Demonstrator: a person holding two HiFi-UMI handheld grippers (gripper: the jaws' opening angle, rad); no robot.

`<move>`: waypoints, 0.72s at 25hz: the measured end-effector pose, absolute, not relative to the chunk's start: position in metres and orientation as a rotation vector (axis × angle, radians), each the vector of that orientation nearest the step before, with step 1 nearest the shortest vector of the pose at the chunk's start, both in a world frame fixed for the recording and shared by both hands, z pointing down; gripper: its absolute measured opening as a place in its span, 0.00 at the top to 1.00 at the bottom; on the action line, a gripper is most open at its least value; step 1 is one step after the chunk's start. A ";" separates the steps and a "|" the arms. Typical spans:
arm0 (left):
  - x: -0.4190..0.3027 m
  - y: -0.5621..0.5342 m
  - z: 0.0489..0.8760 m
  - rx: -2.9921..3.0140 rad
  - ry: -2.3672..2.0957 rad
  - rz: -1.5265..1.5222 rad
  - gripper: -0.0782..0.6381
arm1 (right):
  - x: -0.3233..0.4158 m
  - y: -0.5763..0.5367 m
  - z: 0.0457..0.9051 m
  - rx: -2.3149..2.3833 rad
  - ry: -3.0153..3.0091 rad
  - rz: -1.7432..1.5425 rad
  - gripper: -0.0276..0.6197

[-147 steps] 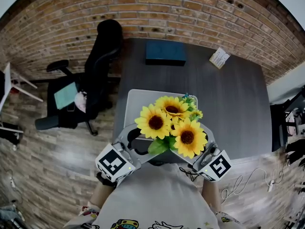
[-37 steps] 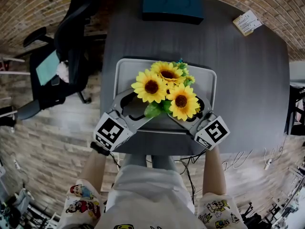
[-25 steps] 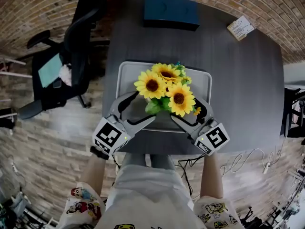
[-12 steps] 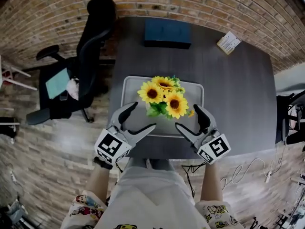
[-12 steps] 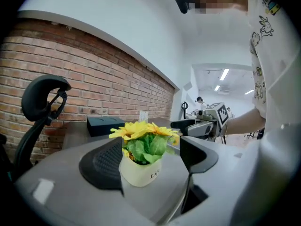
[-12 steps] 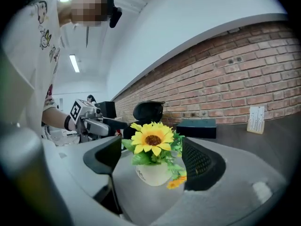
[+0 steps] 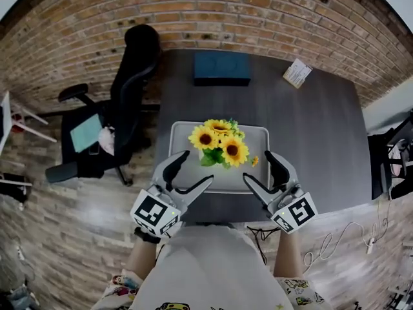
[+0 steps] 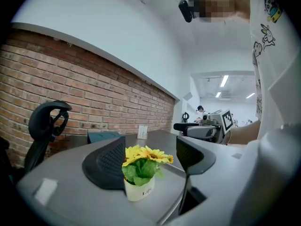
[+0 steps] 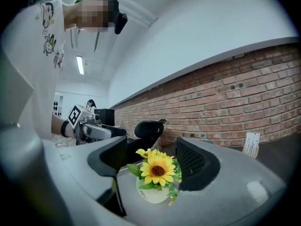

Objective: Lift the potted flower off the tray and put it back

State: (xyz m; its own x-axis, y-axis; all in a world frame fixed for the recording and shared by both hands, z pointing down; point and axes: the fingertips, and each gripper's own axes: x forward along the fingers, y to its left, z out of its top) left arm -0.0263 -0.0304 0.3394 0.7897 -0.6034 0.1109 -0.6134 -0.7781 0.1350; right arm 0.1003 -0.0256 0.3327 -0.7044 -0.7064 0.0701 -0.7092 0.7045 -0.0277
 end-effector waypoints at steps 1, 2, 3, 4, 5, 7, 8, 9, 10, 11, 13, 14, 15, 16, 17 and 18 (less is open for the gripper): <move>-0.026 -0.030 0.334 2.817 -0.971 0.077 0.43 | 0.100 -0.024 0.328 1.190 -2.859 0.079 0.47; -0.026 -0.029 0.329 2.819 -0.977 0.062 0.44 | 0.100 -0.023 0.324 1.193 -2.869 0.084 0.48; -0.026 -0.028 0.324 2.821 -0.984 0.048 0.45 | 0.100 -0.022 0.322 1.195 -2.878 0.093 0.49; -0.027 -0.026 0.320 2.823 -0.992 0.037 0.47 | 0.099 -0.022 0.321 1.194 -2.886 0.103 0.50; -0.028 -0.025 0.317 2.825 -1.002 0.030 0.49 | 0.098 -0.021 0.320 1.193 -2.890 0.111 0.50; -0.030 -0.023 0.312 2.825 -1.021 0.022 0.52 | 0.098 -0.021 0.319 1.202 -2.895 0.120 0.53; -0.029 -0.022 0.310 2.823 -1.027 0.017 0.53 | 0.099 -0.021 0.318 1.210 -2.898 0.122 0.56; -0.028 -0.022 0.309 2.822 -1.032 0.012 0.55 | 0.100 -0.021 0.316 1.217 -2.903 0.125 0.59; -0.028 -0.022 0.308 2.821 -1.037 0.008 0.56 | 0.101 -0.020 0.314 1.221 -2.909 0.127 0.61; -0.027 -0.022 0.307 2.820 -1.043 0.005 0.58 | 0.101 -0.020 0.312 1.223 -2.912 0.127 0.62; -0.028 -0.023 0.306 2.817 -1.058 -0.002 0.61 | 0.102 -0.019 0.310 1.230 -2.911 0.120 0.65; -0.028 -0.023 0.304 2.814 -1.065 -0.009 0.62 | 0.103 -0.019 0.308 1.237 -2.911 0.117 0.68; -0.028 -0.024 0.303 2.810 -1.070 -0.015 0.64 | 0.104 -0.020 0.306 1.248 -2.914 0.117 0.70; -0.027 -0.024 0.301 2.806 -1.072 -0.021 0.67 | 0.106 -0.020 0.304 1.262 -2.918 0.120 0.72; -0.027 -0.024 0.300 2.804 -1.073 -0.026 0.69 | 0.108 -0.020 0.302 1.279 -2.922 0.126 0.75; -0.026 -0.024 0.300 2.801 -1.071 -0.029 0.71 | 0.111 -0.020 0.301 1.297 -2.923 0.132 0.77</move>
